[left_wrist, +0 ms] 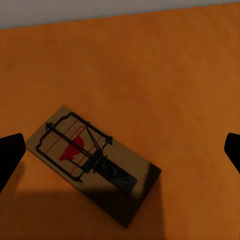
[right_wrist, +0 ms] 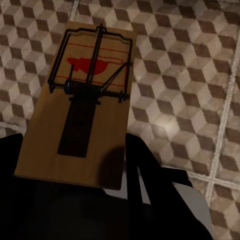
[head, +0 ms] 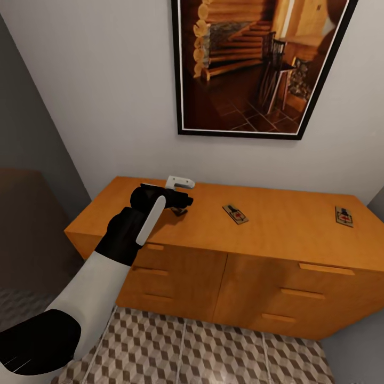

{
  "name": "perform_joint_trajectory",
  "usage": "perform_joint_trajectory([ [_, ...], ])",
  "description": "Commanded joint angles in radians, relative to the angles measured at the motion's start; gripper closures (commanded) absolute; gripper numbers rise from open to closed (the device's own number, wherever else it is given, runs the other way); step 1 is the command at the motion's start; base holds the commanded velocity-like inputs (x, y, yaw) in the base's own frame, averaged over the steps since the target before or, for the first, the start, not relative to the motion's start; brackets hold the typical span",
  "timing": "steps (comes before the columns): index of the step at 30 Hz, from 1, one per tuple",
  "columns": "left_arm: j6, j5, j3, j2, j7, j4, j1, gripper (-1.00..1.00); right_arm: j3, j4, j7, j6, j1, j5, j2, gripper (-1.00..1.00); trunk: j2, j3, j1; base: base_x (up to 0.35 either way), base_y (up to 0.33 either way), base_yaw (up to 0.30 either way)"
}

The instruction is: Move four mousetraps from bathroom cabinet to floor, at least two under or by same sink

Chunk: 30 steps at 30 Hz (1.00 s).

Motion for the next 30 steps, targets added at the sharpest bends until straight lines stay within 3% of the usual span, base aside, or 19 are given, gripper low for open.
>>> perform_joint_trajectory([
  [1,0.003,0.011,-0.001,0.000,0.010,-0.001,-0.001,-1.00,0.007,0.001,0.010,-0.002,-0.001,-0.015,0.000,1.00,0.000,-0.002,0.000,0.000,0.000,0.000],
  [30,0.003,0.011,-0.003,0.000,0.010,-0.001,-0.001,-1.00,0.007,0.001,0.010,-0.001,-0.001,-0.015,-0.001,1.00,0.000,-0.018,0.000,0.000,0.000,0.000],
])
